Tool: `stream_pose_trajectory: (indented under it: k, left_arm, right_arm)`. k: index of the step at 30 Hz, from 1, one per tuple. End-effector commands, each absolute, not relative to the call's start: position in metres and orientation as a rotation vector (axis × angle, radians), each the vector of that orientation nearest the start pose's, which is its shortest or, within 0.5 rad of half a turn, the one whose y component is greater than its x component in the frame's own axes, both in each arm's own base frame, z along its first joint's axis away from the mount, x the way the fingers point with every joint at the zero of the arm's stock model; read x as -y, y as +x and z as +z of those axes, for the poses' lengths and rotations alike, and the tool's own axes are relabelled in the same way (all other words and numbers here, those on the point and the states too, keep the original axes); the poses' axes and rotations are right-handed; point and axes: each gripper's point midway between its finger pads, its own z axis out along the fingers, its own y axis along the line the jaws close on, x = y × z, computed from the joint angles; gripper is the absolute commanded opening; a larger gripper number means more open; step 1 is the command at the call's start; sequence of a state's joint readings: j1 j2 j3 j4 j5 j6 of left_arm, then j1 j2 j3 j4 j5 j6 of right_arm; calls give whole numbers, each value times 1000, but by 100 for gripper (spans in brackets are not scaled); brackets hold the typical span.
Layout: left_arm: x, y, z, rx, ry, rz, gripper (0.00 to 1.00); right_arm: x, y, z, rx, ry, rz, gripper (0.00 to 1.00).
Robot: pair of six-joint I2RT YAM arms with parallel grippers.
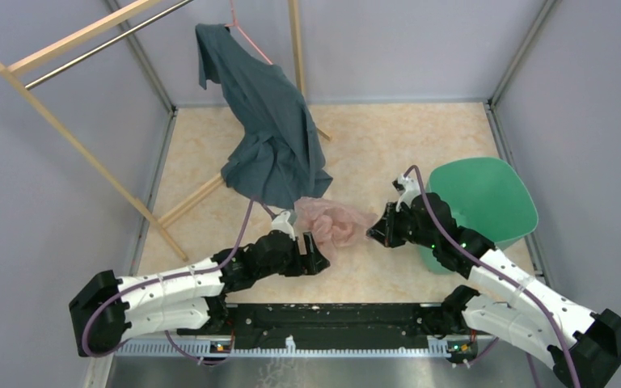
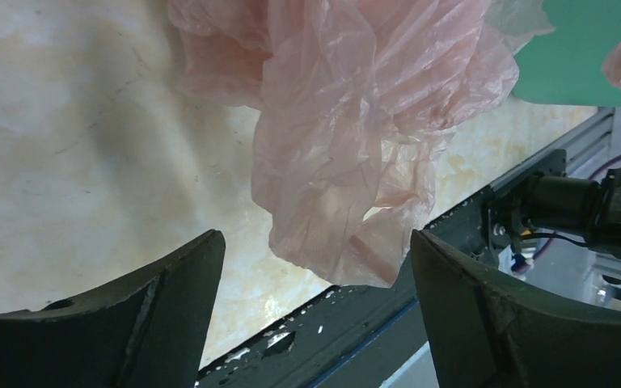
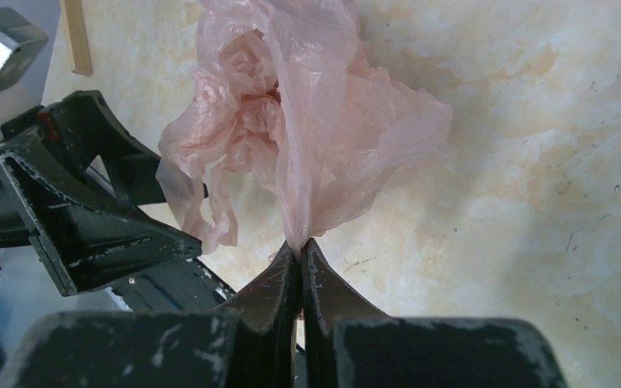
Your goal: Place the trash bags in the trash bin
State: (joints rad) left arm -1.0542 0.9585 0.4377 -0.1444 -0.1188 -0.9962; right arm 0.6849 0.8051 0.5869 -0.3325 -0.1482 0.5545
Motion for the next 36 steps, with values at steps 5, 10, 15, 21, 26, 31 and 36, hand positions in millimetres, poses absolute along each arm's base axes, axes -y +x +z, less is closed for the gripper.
stream_pose_trajectory:
  k: [5,10,15,21,26,31,36]
  left_arm:
    - [292,141,96,-2333,-52,-1105,86]
    - [292,147,94,-2323,-59,-1075,45]
    - [258,143,79,-2450,-71,-818,0]
    - [206,132,87,-2567,24,-481,0]
    - [238,182,144,-2413,85,-500,0]
    - [288,263,358,-2090,247,-632,0]
    - [307,162,615,-1302,535,-1091,0]
  right_arm:
    - [-220,191,164,-2184,-235,905,0]
    - [-218,190,161,-2197,-234,893,0]
    - [-201,179,152,-2274,-231,816,0]
    - [-198,163,152,-2249,-193,897,0]
    - [-213,205,195,-2189,-116,846,0]
    - [-222,249,346,-2053,-242,737,0]
    - [-203,161,583,-1363,-408,1073,0]
